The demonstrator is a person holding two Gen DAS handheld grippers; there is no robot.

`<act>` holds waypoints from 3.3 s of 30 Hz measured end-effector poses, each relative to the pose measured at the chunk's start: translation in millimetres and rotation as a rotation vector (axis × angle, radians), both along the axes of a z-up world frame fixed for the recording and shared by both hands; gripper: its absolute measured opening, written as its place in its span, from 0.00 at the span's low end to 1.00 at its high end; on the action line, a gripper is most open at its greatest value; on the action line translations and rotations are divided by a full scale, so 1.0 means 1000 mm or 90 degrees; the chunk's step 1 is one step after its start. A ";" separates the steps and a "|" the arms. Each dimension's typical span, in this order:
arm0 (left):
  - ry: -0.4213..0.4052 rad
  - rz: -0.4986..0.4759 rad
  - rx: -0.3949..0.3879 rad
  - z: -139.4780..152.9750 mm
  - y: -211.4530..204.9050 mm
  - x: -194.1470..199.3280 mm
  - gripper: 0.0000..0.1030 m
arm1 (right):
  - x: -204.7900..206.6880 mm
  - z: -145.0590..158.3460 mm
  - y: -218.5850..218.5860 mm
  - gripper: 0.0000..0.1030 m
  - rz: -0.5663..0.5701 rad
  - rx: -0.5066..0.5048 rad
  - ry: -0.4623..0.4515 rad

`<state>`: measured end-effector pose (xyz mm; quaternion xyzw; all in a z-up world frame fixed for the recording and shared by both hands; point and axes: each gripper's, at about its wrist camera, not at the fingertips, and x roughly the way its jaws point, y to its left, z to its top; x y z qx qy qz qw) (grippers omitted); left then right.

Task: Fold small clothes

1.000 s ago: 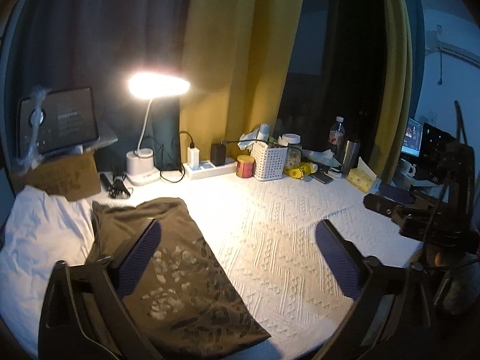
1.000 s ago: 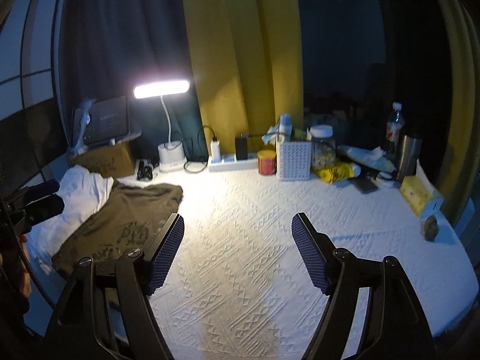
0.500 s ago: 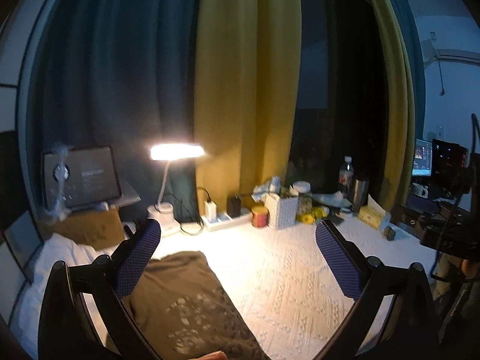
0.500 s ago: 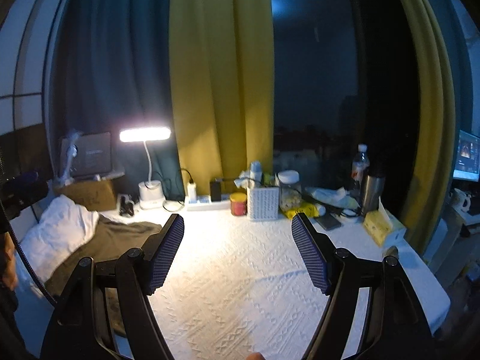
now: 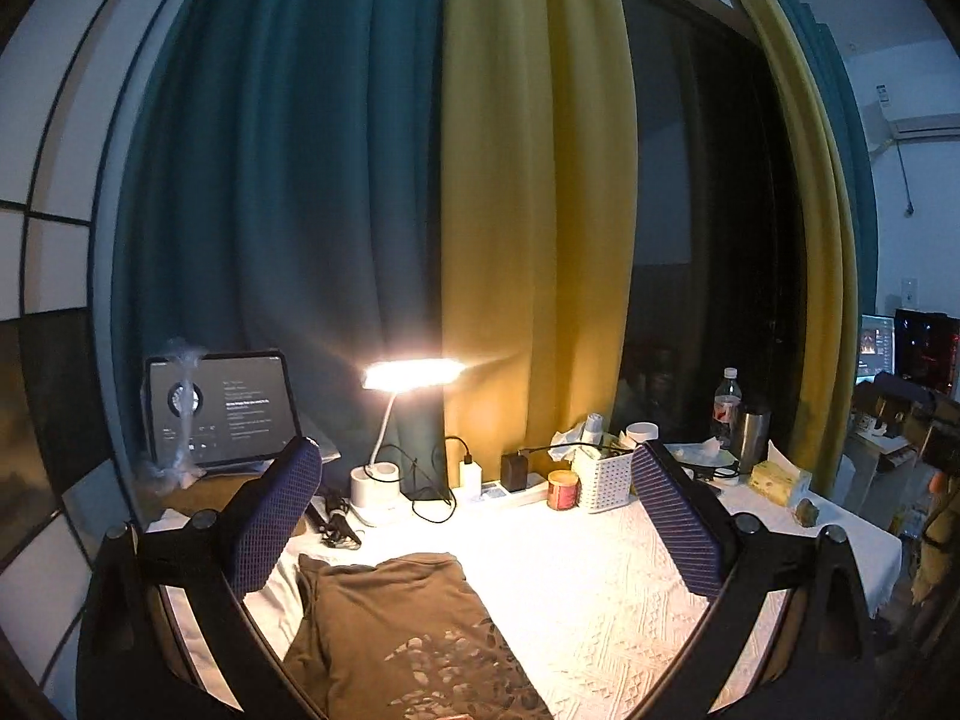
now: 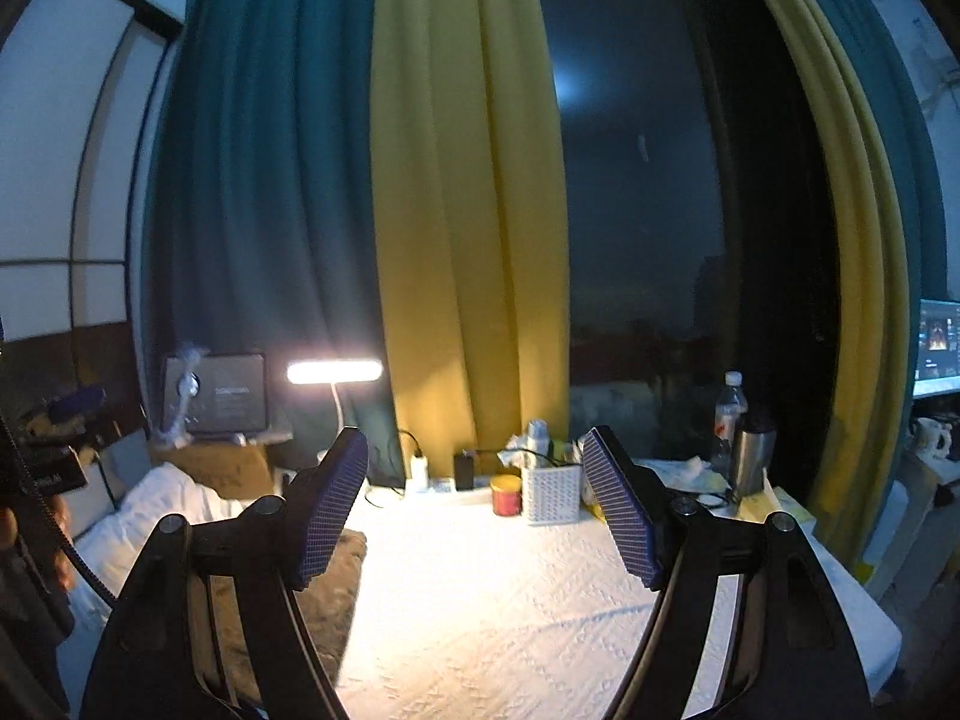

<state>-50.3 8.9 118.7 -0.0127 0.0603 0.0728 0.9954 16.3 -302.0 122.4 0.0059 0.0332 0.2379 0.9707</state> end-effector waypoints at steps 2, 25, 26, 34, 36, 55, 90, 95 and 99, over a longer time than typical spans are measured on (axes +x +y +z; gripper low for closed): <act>-0.002 -0.004 -0.002 -0.001 0.001 -0.004 0.99 | -0.003 0.003 0.001 0.75 0.000 0.003 -0.007; 0.043 0.018 -0.049 -0.023 0.021 -0.005 0.99 | 0.017 -0.020 0.032 0.75 0.011 -0.040 0.044; 0.044 0.019 -0.049 -0.024 0.021 -0.005 0.99 | 0.018 -0.021 0.033 0.75 0.011 -0.041 0.046; 0.047 0.020 -0.050 -0.024 0.021 -0.004 0.99 | 0.018 -0.023 0.035 0.75 0.008 -0.045 0.050; 0.046 0.019 -0.051 -0.024 0.021 -0.005 0.99 | 0.017 -0.023 0.035 0.75 0.007 -0.044 0.050; 0.051 0.019 -0.046 -0.029 0.023 -0.002 0.99 | 0.018 -0.028 0.034 0.75 0.003 -0.047 0.056; 0.054 0.015 -0.047 -0.030 0.028 0.000 0.99 | 0.020 -0.029 0.032 0.75 0.005 -0.049 0.059; 0.054 0.016 -0.046 -0.030 0.027 0.000 0.99 | 0.020 -0.032 0.029 0.75 0.002 -0.054 0.064; 0.054 0.015 -0.044 -0.030 0.028 0.000 0.99 | 0.020 -0.033 0.027 0.75 0.004 -0.051 0.066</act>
